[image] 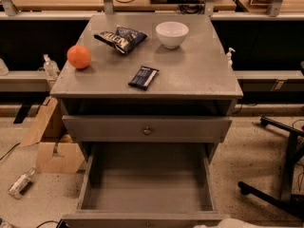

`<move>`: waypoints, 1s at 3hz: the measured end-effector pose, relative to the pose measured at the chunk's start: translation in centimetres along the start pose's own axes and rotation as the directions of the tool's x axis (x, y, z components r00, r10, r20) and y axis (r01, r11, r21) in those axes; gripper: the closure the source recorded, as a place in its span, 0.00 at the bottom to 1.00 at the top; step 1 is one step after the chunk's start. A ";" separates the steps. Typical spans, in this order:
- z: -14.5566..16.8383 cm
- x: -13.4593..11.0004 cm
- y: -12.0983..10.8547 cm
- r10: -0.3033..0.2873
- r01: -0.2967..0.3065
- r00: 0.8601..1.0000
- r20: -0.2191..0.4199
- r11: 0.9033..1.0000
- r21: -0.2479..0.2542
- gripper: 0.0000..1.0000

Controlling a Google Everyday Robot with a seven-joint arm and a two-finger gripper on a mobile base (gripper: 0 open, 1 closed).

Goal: Close middle drawer

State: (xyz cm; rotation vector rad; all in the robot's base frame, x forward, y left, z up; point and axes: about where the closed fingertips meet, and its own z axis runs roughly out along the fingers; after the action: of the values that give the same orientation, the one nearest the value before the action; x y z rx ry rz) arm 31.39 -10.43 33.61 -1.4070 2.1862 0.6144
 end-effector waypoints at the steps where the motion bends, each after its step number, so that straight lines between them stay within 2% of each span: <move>1: 0.5 -2.2 -3.2 -0.041 0.041 0.999 -0.015 0.999 0.007 1.00; 2: 0.5 -2.1 -3.1 -0.041 0.041 0.999 -0.015 0.999 0.007 1.00; 3: 1.3 -4.3 -6.6 -0.067 0.067 0.997 -0.027 0.998 0.006 1.00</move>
Offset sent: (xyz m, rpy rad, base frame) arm 0.2269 0.0288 0.0239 -0.1063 -0.0971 0.1422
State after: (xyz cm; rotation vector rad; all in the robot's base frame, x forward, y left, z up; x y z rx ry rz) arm 39.23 -9.10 34.36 -1.4866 2.1503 0.5669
